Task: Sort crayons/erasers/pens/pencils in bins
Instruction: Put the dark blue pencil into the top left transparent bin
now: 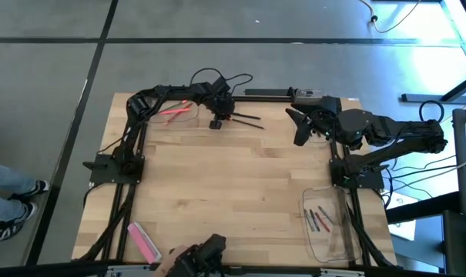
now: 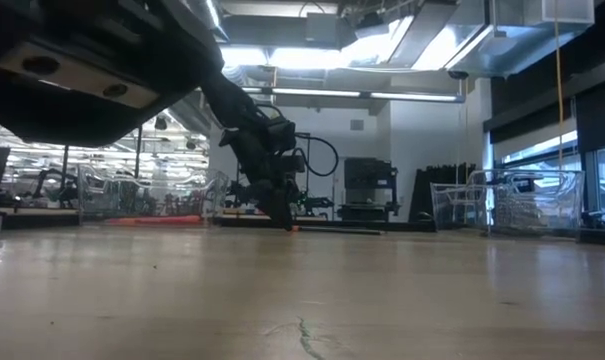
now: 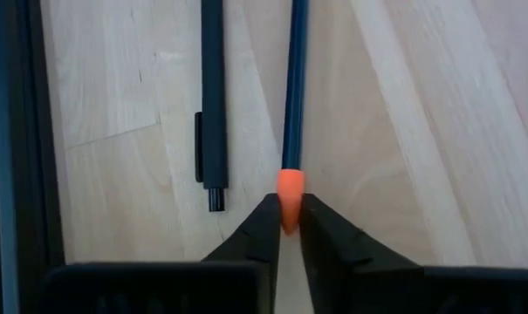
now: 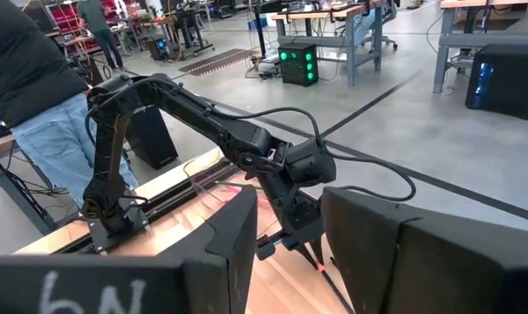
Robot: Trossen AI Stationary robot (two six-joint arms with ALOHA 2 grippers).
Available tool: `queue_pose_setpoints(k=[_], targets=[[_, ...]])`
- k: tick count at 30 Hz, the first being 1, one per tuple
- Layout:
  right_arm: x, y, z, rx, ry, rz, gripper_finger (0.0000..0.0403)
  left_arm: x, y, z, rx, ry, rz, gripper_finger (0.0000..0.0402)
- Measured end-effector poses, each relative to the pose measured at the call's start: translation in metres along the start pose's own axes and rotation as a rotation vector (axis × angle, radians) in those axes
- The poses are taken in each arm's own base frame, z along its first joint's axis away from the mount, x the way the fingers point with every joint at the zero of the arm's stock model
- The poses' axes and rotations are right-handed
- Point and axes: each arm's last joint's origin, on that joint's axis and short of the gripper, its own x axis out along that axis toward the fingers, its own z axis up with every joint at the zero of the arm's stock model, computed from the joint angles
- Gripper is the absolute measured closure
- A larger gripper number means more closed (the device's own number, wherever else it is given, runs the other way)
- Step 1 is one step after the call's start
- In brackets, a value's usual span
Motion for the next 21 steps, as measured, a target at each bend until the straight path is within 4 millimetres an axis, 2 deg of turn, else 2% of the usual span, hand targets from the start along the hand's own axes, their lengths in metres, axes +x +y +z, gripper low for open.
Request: queue_pose_setpoints(k=[3, 15, 21], targets=[[0.000, 0.000, 0.000, 0.000, 0.000, 0.000, 0.0270, 0.000, -0.001, 0.001, 0.012, 0.004, -0.003, 0.0393], [0.000, 0.000, 0.000, -0.001, -0.002, 0.001, 0.0270, 0.000, -0.003, 0.000, -0.006, 0.016, -0.014, 0.0399], [0.000, 0.000, 0.000, -0.002, -0.002, 0.001, 0.0270, -0.013, -0.004, 0.005, -0.056, 0.020, -0.006, 0.0401]])
